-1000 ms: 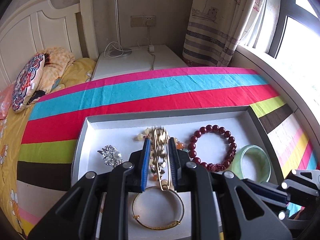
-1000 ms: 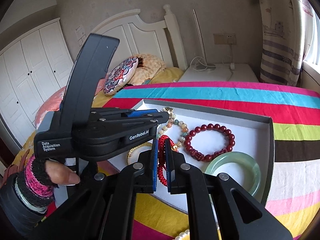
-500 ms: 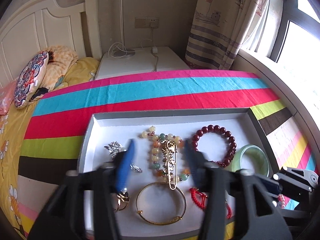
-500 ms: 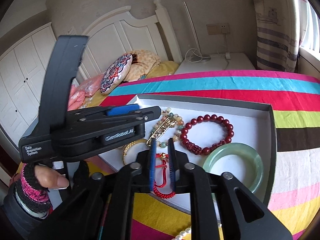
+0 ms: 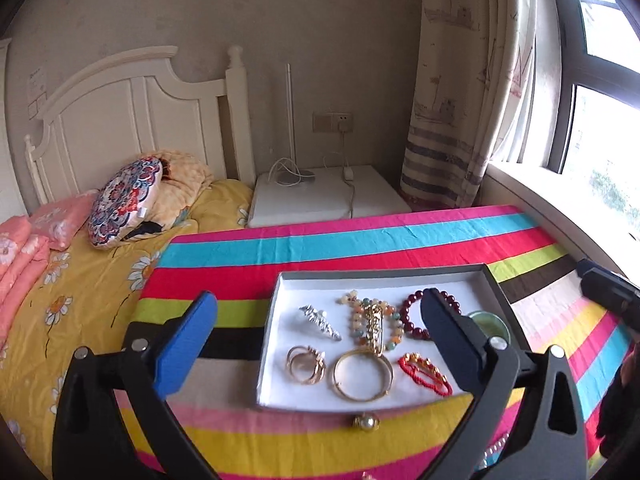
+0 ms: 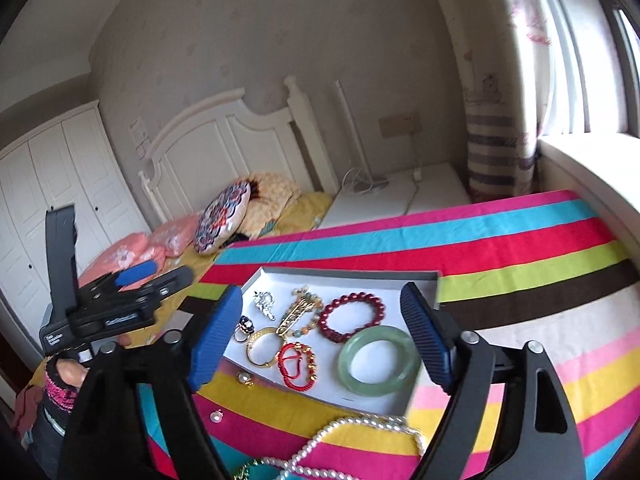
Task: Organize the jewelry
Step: 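Open both tools and move them back from the box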
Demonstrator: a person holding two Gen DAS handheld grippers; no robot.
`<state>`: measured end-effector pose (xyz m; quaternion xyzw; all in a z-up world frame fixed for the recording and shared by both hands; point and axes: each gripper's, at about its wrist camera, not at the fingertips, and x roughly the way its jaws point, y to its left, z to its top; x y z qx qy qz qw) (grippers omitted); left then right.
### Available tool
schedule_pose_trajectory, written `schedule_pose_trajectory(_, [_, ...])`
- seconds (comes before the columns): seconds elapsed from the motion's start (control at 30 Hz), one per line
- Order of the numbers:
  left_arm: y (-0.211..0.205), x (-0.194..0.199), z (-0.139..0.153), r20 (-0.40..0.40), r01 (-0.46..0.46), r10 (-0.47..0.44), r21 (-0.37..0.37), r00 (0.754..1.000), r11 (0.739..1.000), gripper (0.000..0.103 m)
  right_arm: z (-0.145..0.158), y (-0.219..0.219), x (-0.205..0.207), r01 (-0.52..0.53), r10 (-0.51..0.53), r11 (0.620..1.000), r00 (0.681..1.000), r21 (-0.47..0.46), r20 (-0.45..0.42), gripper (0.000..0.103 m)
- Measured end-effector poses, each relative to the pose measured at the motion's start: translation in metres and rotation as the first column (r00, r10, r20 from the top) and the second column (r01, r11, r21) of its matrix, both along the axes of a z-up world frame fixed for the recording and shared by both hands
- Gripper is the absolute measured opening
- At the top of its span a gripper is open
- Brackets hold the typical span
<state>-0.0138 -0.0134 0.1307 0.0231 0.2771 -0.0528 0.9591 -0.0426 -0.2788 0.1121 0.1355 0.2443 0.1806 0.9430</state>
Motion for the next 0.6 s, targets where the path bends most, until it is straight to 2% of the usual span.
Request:
schedule_pose_trajectory(0.1, [0.012,-0.025,0.001,0.015,-0.014,0.014,-0.03,1.0,0.999,0.101,-0.001,-0.023,-0.022,0.043,-0.043,0.998,0.999,0.04,0.011,0.086])
schedule_pose_trajectory(0.33, [0.025,-0.084,-0.012,0.081,-0.092,0.088,0.048,0.993,0.995,0.101,-0.031,-0.052,-0.064,0.136,-0.134,0.99,0.99,0.03,-0.043,0.087])
schedule_pose_trajectory(0.47, [0.04,-0.109,-0.025,0.077,-0.136,0.133,0.04,0.988,0.99,0.101,-0.049,-0.067,-0.08,0.168,-0.164,0.985,0.982,0.037,-0.092,0.087])
schedule_pose_trajectory(0.6, [0.059,-0.125,-0.047,0.02,-0.164,0.164,0.009,0.986,0.986,0.101,-0.064,-0.075,-0.088,0.196,-0.191,0.98,0.973,0.027,-0.133,0.087])
